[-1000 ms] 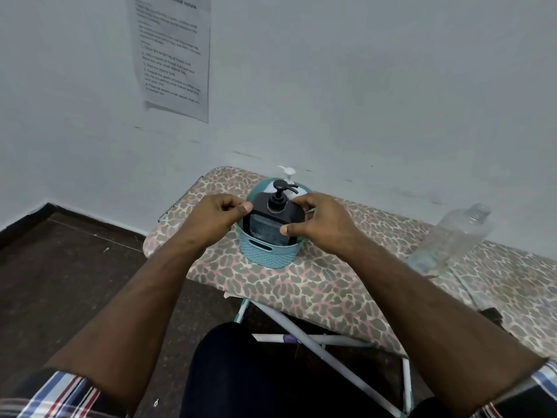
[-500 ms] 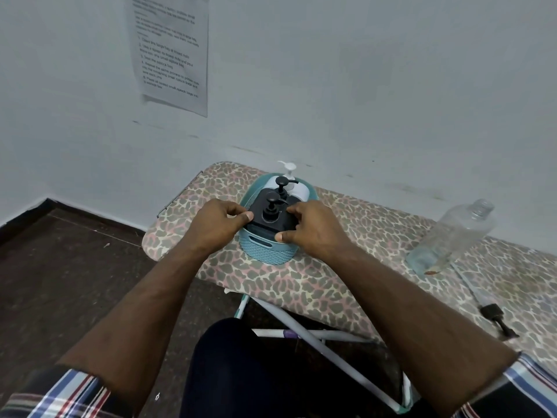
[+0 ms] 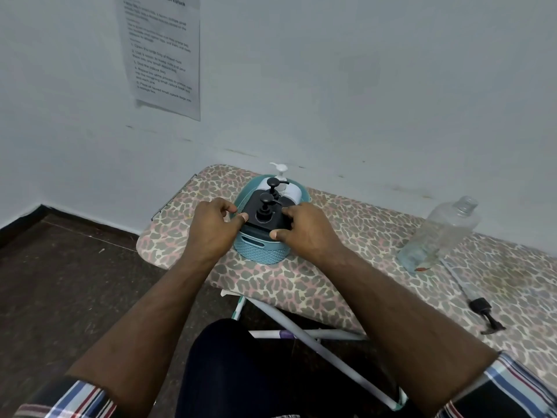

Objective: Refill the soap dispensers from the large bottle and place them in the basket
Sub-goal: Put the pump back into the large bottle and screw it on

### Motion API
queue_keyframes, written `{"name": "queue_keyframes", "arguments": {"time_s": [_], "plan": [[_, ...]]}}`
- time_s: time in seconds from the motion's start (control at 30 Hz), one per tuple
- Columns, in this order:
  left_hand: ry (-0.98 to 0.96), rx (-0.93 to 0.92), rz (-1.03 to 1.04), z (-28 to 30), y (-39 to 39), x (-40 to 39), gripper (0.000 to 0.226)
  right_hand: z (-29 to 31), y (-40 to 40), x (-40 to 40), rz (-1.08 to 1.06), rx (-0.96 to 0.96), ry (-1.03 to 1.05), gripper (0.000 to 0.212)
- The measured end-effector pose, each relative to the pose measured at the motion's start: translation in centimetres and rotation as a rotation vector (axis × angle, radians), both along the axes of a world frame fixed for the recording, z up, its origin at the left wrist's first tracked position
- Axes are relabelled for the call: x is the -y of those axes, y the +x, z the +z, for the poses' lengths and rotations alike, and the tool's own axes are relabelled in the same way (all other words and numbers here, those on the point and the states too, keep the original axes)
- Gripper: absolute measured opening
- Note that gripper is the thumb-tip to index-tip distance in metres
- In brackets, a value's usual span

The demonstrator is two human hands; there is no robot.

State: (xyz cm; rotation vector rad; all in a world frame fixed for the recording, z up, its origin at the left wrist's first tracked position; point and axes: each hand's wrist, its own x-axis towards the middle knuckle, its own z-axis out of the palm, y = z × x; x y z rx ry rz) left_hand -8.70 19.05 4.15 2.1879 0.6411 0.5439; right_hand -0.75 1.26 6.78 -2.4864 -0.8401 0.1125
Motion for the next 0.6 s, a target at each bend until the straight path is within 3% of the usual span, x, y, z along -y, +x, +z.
{"name": "queue_keyframes", "arguments": {"time_s": [0.23, 0.43, 0.6], "plan": [[0.068, 0.164, -0.135, -0.5, -1.5, 6.9, 0.002, 0.1, -1.0, 2.0, 0.004, 0.097, -0.038, 0.034], [0.137, 0.113, -0.338, -2.7, -0.6, 12.3, 0.045, -0.5, -1.5, 5.7, 0.058, 0.286, -0.212, 0.052], [0.132, -0.007, -0.455, -3.2, 1.0, 16.8, 0.061, -0.7, -1.5, 10.6, -0.02, 0.238, -0.241, 0.06]]}}
